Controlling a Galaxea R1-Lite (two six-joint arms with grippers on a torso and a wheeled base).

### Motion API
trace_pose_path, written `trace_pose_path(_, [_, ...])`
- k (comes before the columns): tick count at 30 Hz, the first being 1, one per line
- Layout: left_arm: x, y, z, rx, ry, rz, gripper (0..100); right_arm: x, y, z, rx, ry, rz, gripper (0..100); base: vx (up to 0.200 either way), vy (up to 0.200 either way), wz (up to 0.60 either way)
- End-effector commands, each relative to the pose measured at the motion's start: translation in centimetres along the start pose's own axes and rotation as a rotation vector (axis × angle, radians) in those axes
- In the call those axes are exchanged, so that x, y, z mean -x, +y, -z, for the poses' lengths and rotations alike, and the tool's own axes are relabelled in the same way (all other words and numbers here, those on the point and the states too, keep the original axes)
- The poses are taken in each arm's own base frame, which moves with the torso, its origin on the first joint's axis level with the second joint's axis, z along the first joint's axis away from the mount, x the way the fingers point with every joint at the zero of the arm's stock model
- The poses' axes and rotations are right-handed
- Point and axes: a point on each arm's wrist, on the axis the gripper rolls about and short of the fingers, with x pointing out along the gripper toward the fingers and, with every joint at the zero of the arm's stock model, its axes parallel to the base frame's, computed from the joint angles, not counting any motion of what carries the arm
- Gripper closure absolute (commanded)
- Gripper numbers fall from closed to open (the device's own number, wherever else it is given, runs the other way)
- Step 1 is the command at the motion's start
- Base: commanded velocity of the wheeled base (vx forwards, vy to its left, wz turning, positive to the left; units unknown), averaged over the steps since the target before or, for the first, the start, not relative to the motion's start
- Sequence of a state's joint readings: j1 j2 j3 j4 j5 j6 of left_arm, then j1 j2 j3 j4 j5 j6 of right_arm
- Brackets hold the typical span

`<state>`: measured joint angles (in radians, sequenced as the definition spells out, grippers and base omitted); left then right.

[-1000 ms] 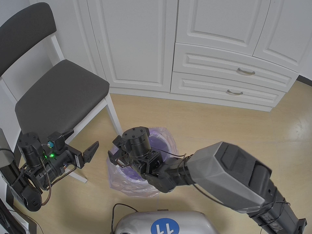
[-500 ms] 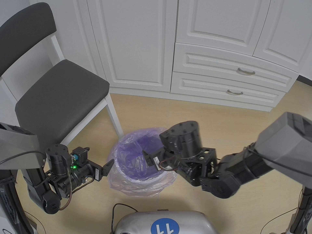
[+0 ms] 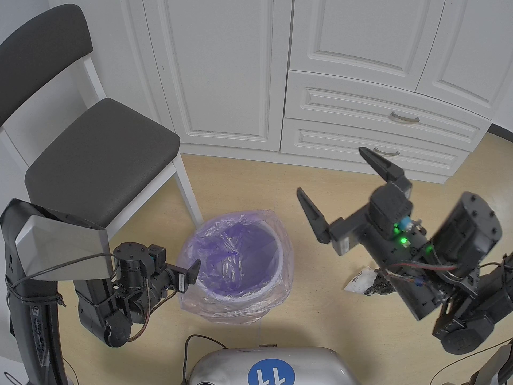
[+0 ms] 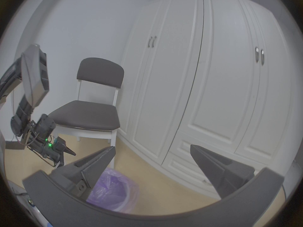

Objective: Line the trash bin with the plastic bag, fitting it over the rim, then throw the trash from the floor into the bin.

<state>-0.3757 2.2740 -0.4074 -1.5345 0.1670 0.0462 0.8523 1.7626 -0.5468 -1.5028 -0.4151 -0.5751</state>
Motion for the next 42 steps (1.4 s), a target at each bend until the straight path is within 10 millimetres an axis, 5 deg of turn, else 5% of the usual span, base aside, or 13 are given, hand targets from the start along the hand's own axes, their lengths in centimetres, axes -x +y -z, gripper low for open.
trace_pose_path(1, [-2.3,0.4,0.2,0.067,-0.027,-0.087,0,3.6,-2.7,-1.7,0.017,-0.083,-0.017,0,0.0,0.0,0.0])
trace_pose_path(10, [-3.3,0.5,1.3,0.073,-0.006,-0.1,0,4.9,-2.9,-0.7,0.03,-0.083,-0.061,0,0.0,0.0,0.0])
trace_pose_path(31, [-4.5,3.0,0.7,0.143,-0.048,-0.164,0,4.4,-4.1,-0.1,0.059,-0.06,-0.004,0,0.0,0.0,0.0])
trace_pose_path(42, [-6.6,4.4,3.3,0.161,-0.004,-0.204,0,4.4,-4.2,0.0,0.061,-0.054,0.003,0,0.0,0.0,0.0])
